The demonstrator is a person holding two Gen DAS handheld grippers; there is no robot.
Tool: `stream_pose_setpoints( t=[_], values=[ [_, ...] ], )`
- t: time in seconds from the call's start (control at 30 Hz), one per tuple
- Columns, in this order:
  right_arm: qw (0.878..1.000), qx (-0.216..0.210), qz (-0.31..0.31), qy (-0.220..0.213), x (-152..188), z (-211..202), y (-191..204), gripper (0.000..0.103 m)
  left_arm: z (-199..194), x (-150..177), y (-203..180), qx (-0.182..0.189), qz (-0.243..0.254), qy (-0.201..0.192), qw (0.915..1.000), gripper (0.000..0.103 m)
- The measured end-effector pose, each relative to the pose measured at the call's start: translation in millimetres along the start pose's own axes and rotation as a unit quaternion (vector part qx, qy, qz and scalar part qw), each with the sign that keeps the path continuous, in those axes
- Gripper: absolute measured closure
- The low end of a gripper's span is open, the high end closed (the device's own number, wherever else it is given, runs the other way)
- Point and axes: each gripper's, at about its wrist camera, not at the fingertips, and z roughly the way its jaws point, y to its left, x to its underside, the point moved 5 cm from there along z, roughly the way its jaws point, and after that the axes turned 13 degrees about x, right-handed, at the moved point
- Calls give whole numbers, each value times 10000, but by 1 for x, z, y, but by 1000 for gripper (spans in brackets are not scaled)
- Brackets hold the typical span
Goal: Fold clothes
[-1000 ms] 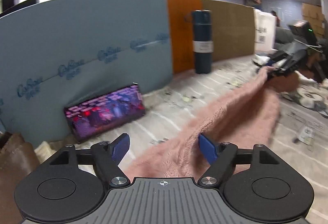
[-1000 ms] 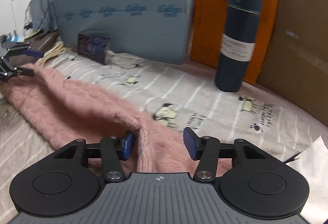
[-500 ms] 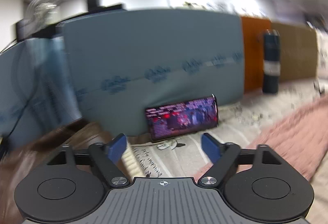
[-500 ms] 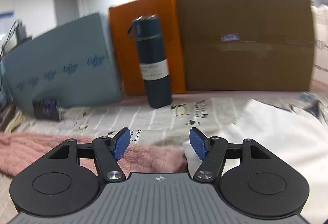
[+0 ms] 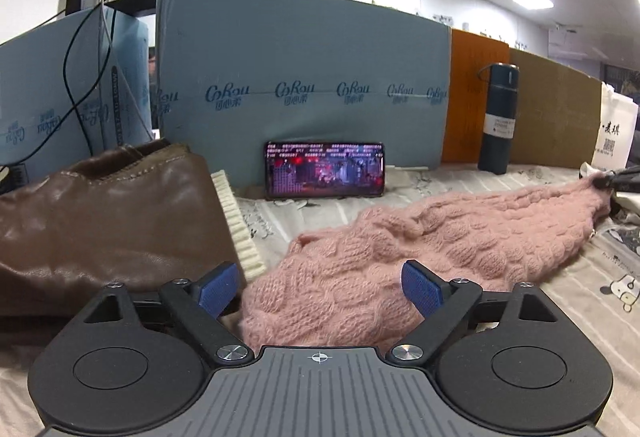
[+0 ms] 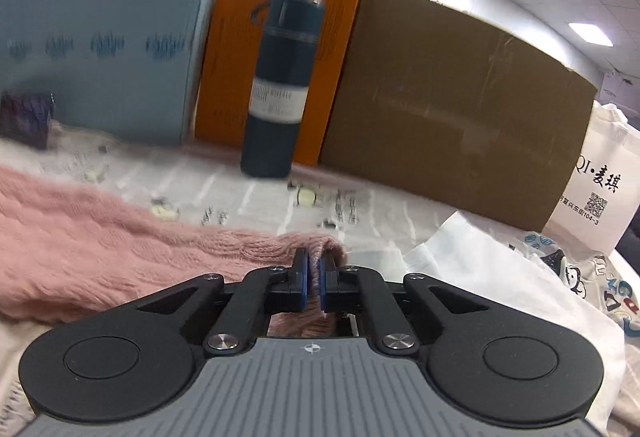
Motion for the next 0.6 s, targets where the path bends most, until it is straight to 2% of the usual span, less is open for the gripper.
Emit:
stream_pose_setpoints(
  t=[0.1,0.17,0.23,0.3,0.33,0.37,0.43,0.5,0.53,0.57,0.6],
  values=[
    [9997,96,129,209,7,9,3,97,-4,1,0,-46,-33,-118,9999,12],
    [9967,69,771,243,4,-2,-6,84,-8,-1,2,-31,-144,-267,9995,12],
    [9887,84,1487,180,-2,-23,-15,37,-15,-4,2,52,-369,-480,9982,12],
    [9772,-70,2121,110,-8,-47,-20,21,-22,-9,0,291,-650,-756,9946,7],
    [9697,-247,2419,219,-9,-55,-20,21,-25,-10,0,465,-812,-884,9917,6],
    [9593,-452,2749,456,-7,-57,-20,21,-27,-12,-1,649,-975,-1007,9880,4],
    [9260,-899,3498,1099,4,-54,-19,21,-31,-13,-2,1007,-1237,-1206,9798,4],
    [8811,-1349,4203,1699,18,-42,-14,21,-30,-11,1,1080,-1313,-1218,9779,3],
    [8616,-1515,4471,1863,23,-36,-11,21,-29,-10,3,1015,-1376,-1181,9782,3],
    [8484,-1605,4652,1950,27,-29,-9,22,-27,-8,6,957,-1459,-1125,9782,3],
    [8409,-1588,4781,1978,31,-22,-7,23,-25,-6,9,906,-1545,-1067,9780,3]
  ],
)
